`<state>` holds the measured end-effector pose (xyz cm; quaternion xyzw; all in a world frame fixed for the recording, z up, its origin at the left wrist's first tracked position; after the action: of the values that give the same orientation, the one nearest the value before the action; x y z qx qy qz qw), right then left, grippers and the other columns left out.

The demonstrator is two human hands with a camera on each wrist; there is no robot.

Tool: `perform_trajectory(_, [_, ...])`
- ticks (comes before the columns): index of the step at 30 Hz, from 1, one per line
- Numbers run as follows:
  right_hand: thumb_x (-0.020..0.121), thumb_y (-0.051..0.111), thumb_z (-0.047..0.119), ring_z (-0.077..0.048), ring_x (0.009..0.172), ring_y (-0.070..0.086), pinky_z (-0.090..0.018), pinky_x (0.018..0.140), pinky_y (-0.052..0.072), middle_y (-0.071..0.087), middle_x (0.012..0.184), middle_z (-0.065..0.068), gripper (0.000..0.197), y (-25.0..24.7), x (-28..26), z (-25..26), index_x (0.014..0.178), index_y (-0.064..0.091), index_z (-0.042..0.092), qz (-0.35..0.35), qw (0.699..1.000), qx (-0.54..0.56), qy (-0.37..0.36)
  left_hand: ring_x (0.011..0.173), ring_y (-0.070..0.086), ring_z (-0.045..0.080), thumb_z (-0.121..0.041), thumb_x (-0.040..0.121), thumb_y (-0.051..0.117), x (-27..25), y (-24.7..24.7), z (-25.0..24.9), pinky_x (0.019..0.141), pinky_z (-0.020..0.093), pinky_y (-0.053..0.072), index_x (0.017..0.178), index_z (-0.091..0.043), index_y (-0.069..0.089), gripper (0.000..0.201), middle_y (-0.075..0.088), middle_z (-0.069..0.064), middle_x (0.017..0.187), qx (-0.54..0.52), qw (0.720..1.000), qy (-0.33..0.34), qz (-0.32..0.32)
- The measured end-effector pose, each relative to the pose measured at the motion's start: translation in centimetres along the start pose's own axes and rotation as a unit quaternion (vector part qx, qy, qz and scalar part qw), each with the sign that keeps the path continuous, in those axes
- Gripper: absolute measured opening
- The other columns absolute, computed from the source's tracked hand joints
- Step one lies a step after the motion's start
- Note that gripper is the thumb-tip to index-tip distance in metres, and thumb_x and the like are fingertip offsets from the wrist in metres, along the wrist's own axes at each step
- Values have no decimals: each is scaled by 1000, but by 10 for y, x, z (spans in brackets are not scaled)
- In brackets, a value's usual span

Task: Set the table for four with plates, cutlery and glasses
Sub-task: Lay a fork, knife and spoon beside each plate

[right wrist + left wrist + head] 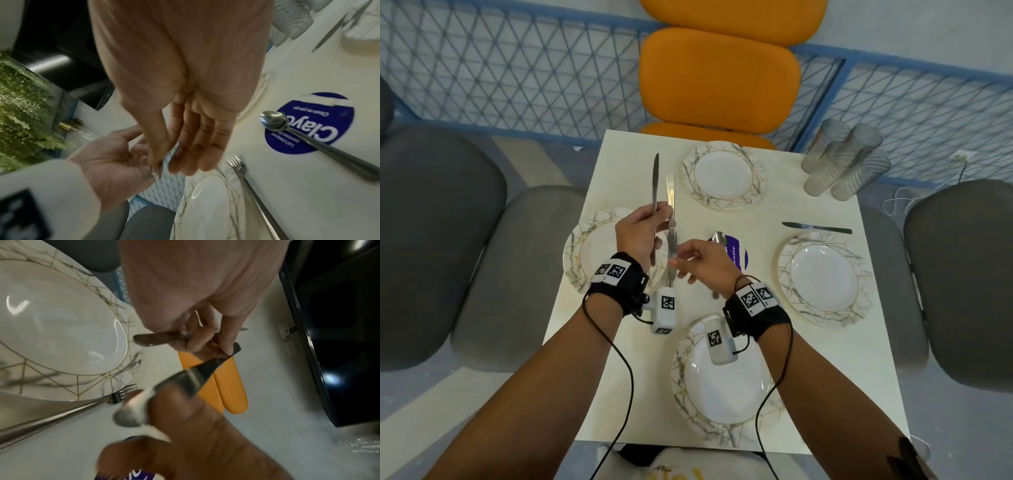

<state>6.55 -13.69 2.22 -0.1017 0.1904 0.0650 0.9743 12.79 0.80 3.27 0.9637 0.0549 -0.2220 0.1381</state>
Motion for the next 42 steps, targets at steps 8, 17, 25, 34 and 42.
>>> perform_trajectory(8, [97, 63, 24, -17, 63, 68, -32, 58, 54, 75, 85, -7, 14, -13, 42, 21, 100, 69, 12, -152, 987, 47, -16, 46, 47, 9, -18, 89, 80, -3, 0, 12, 41, 22, 33, 102, -15, 80, 14, 70, -3, 70, 71, 997, -8, -1])
perform_trajectory(17, [88, 71, 17, -19, 54, 67, -33, 62, 60, 74, 67, -8, 10, -17, 84, 25, 91, 75, 8, -183, 981, 51, 30, 68, 70, 6, -18, 90, 80, 8, -1, 21, 48, 13, 42, 112, -14, 76, 24, 78, 8, 96, 124, 991, 47, 18])
perform_trajectory(25, [88, 67, 16, -20, 59, 69, -37, 69, 63, 74, 71, -8, 13, -23, 114, 28, 90, 76, 8, -171, 982, 65, 40, 75, 75, 19, -11, 85, 83, 40, 1, 29, 77, 31, 60, 111, -18, 78, 27, 78, 5, 89, 158, 984, 85, -4])
perform_trajectory(34, [93, 63, 10, -20, 74, 73, -33, 69, 63, 75, 97, -9, 26, -22, 162, 14, 118, 68, 8, -151, 988, -10, 34, 80, 77, 16, -29, 80, 88, 114, 15, 27, 56, 21, 47, 103, -24, 80, 24, 79, 0, 86, 201, 978, 11, -56])
perform_trajectory(42, [91, 67, 14, -22, 127, 51, -18, 98, 32, 55, 135, -9, 55, -22, 228, 5, 144, 51, 13, -50, 974, -220, -13, 80, 78, 15, -24, 80, 83, 188, 26, 25, 71, 28, 52, 94, -28, 82, 15, 81, -5, 84, 217, 971, -49, -89])
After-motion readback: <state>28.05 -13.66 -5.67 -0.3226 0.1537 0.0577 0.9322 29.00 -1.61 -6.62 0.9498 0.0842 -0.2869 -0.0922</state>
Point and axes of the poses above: each hand's wrist, its own x-axis towards the middle knuckle, its own y-axis out of the palm, z = x × y, the point moved 1 cm from there along x, towards the middle knuckle
